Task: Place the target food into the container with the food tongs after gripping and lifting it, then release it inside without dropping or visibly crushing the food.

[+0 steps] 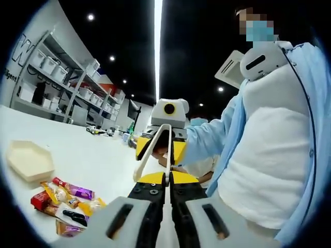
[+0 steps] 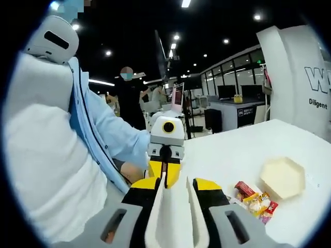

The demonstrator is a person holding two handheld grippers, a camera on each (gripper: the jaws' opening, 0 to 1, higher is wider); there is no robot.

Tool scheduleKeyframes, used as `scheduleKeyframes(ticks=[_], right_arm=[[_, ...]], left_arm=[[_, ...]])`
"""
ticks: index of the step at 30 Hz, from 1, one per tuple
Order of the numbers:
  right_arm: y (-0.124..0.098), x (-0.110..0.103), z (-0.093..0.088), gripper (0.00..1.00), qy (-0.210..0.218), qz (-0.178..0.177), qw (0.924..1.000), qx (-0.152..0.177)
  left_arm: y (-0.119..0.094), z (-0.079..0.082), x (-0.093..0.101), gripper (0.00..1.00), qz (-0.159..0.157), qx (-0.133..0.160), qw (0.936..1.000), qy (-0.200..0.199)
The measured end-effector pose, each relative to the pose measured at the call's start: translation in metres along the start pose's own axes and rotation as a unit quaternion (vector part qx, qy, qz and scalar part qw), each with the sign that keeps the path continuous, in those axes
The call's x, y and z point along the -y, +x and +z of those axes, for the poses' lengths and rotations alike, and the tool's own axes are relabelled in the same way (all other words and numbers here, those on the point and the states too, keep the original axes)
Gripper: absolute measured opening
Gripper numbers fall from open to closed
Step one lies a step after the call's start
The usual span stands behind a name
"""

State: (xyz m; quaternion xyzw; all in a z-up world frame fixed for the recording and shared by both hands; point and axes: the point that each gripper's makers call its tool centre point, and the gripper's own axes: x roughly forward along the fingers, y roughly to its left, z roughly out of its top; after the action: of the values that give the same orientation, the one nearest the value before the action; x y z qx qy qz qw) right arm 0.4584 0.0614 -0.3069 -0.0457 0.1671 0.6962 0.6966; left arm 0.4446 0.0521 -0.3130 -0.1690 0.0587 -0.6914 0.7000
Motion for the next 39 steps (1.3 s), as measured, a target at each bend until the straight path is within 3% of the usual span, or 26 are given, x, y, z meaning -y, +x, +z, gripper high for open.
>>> scheduleKeyframes(ticks=[25, 28, 33, 39], right_arm=[[-0.001, 0.010, -0.002, 0.20, 0.002, -0.013, 0.9999, 0.003], [-0.002, 0.013, -0.003, 0.20, 0.002, -0.018, 0.9998, 0.003], [-0.006, 0.021, -0.006, 0.20, 0.000, -0.034, 0.9994, 0.004], [-0.006, 0.025, -0.013, 0.20, 0.004, -0.042, 0.9991, 0.003]], left_arm=[[-0.010, -0.003, -0.013, 0.02, 0.026, -0.012, 0.9995, -0.011], [-0.015, -0.004, -0.017, 0.02, 0.037, -0.016, 0.9991, -0.011], [-0.031, -0.010, -0.035, 0.01, 0.088, -0.038, 0.9954, -0.002], [-0.038, -0.010, -0.044, 0.04, 0.123, -0.045, 0.9913, 0.016]])
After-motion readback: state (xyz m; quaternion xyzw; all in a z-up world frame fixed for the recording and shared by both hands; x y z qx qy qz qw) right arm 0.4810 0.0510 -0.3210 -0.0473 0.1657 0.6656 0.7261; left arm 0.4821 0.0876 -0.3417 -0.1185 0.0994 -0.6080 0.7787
